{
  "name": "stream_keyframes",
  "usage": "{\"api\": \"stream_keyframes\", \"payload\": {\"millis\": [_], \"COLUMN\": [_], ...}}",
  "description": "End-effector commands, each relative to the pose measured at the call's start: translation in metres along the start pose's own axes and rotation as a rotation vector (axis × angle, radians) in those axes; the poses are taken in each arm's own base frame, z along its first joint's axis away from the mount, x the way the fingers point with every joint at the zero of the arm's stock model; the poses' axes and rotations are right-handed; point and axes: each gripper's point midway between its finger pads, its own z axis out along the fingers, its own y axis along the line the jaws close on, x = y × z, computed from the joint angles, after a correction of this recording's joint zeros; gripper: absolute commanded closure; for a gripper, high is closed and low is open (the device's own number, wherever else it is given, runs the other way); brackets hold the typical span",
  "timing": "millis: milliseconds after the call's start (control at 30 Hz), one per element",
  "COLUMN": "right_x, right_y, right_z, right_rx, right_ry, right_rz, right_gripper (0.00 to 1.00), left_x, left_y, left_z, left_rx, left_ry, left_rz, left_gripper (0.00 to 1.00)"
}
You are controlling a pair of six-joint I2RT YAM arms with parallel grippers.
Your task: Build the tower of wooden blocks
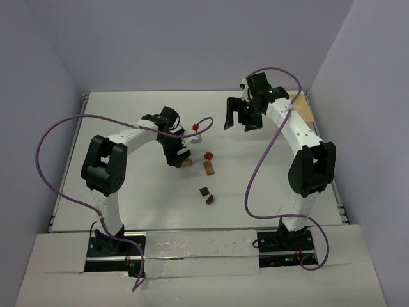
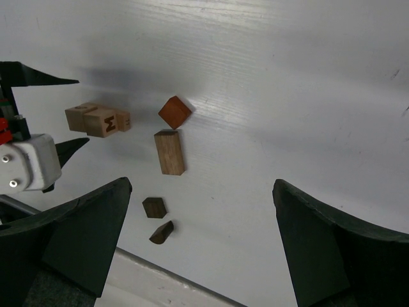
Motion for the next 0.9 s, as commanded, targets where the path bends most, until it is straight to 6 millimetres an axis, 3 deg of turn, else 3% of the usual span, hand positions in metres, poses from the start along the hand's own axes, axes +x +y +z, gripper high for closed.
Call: {"api": "stream_keyframes", "payload": {"millis": [0, 867], "right_x": [-0.007, -0.004], "right_y": [0.004, 0.007], "right_z": [-0.014, -0.005], "right_rx": [-0.019, -0.045], "right_ry": [-0.035, -0.004], "right_rz": [-0.019, -0.008], "right_gripper": [0.00, 0.00], "left_x": [-0.018, -0.021], "left_y": [0.014, 0.004], "left_z": [0.001, 0.027], "left_rx": [-0.021, 0.030], "left_ry": [-0.022, 0.011], "left_rz": [0.067, 0.092], "left_gripper": [0.15, 0.25]}}
